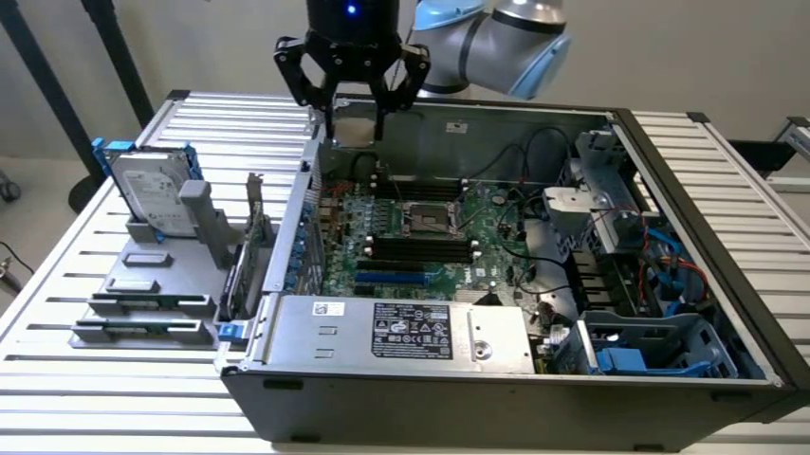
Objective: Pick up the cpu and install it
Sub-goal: 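Pick up the cpu and move it towards the insertion slot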
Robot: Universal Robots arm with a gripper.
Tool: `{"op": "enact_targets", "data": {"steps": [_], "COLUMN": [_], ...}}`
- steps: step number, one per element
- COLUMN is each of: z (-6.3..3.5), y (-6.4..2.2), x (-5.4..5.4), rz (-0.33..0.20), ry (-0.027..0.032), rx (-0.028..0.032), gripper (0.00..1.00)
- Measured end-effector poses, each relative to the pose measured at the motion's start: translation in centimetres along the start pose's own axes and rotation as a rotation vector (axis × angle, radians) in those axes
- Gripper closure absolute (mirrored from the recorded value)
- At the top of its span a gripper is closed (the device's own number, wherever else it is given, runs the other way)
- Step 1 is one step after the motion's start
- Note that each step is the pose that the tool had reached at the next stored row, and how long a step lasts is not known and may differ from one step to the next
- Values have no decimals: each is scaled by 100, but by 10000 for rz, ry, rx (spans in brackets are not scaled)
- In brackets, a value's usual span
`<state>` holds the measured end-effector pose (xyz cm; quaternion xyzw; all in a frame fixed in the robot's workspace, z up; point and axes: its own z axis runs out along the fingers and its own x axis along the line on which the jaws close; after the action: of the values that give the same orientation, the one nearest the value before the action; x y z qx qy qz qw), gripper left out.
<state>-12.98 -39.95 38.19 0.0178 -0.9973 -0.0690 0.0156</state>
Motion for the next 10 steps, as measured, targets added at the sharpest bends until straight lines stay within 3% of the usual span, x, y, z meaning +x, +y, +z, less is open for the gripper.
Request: {"op": "enact_targets", "data": {"steps": [6,10], "z": [124,210], "y": [141,265], "x": [-261,-370], "rz": [0,0], "ry": [0,-1], "rx": [0,0], "gripper": [45,45]}}
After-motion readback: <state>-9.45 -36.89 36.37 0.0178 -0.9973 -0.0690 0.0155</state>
